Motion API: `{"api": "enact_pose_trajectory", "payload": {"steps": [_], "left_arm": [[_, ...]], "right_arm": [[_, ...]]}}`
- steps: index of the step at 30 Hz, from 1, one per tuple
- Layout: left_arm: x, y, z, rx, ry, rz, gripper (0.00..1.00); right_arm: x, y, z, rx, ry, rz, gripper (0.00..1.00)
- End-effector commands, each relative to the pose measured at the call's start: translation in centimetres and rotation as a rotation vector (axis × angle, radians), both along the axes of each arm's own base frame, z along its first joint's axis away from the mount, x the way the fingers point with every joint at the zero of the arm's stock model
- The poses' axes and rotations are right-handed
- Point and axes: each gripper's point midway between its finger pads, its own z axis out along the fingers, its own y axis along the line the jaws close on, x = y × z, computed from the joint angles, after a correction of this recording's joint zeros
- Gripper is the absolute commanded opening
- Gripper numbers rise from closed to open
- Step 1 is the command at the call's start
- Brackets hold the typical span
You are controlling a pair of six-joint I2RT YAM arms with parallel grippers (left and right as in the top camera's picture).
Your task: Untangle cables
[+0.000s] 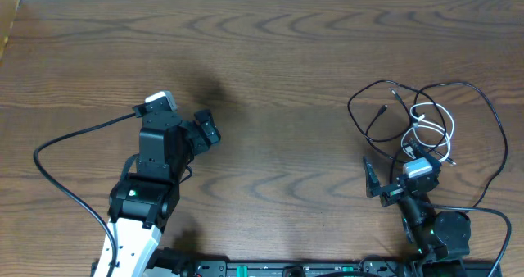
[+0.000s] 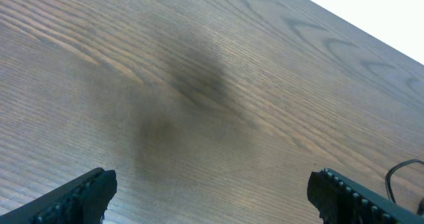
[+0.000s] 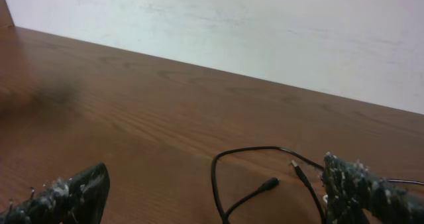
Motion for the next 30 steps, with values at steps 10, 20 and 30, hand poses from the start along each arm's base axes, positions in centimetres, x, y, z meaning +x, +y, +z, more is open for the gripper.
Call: {"api": "enact_pose_trajectory", "payload": {"steps": [10, 20, 30], "left_arm": [[-2.1, 0.6, -3.0, 0.008, 0.042, 0.007, 0.98], [-6.1, 1.4, -8.3, 0.017, 0.088, 0.006, 0.98], [-8.2, 1.8, -11.0, 0.008, 0.044, 0.006, 0.98]], "right_arm": [[0.0, -0.2, 0.0, -0.013, -0.007, -0.009, 0.99], [0.0, -0.2, 0.0, -0.013, -0.007, -0.009, 0.99], [0.0, -0.2, 0.0, -0.013, -0.007, -0.009, 0.99]]}}
